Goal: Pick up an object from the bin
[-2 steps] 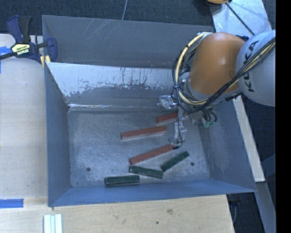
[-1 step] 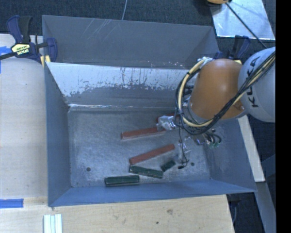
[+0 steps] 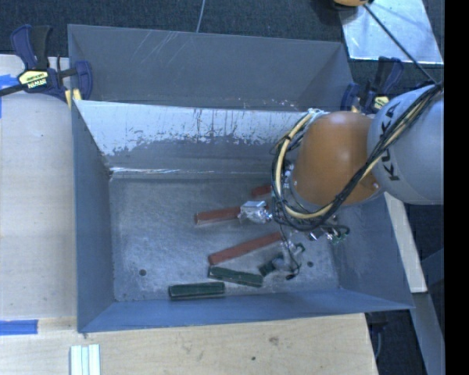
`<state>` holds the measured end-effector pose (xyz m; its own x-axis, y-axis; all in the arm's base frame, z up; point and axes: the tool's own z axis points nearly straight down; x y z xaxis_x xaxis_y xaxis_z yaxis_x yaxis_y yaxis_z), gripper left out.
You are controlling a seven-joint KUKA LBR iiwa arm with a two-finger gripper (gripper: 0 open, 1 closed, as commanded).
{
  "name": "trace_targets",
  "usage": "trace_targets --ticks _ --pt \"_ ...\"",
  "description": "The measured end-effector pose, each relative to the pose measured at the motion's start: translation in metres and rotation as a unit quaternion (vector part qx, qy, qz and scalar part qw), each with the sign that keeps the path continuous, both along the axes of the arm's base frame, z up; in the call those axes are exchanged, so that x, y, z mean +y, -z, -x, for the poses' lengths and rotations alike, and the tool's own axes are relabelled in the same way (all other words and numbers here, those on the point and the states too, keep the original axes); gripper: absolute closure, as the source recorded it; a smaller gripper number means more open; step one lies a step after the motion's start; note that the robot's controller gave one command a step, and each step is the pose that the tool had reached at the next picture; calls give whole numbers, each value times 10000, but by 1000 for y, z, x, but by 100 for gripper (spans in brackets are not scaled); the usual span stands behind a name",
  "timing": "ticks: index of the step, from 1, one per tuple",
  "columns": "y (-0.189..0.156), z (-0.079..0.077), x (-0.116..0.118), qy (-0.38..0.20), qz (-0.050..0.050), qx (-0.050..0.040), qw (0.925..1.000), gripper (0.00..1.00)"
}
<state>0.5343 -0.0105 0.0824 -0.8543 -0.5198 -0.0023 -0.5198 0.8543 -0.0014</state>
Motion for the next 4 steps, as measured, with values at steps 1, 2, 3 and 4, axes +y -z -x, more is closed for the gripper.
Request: trace_targets --ticks 1,2,3,4 --pt "8 3 3 -582 26 29 9983 100" --pt "8 3 3 -583 26 29 9983 100" --pt "5 4 3 -582 19 20 9983 100" --pt "-13 5 4 -576 -1 23 9983 100"
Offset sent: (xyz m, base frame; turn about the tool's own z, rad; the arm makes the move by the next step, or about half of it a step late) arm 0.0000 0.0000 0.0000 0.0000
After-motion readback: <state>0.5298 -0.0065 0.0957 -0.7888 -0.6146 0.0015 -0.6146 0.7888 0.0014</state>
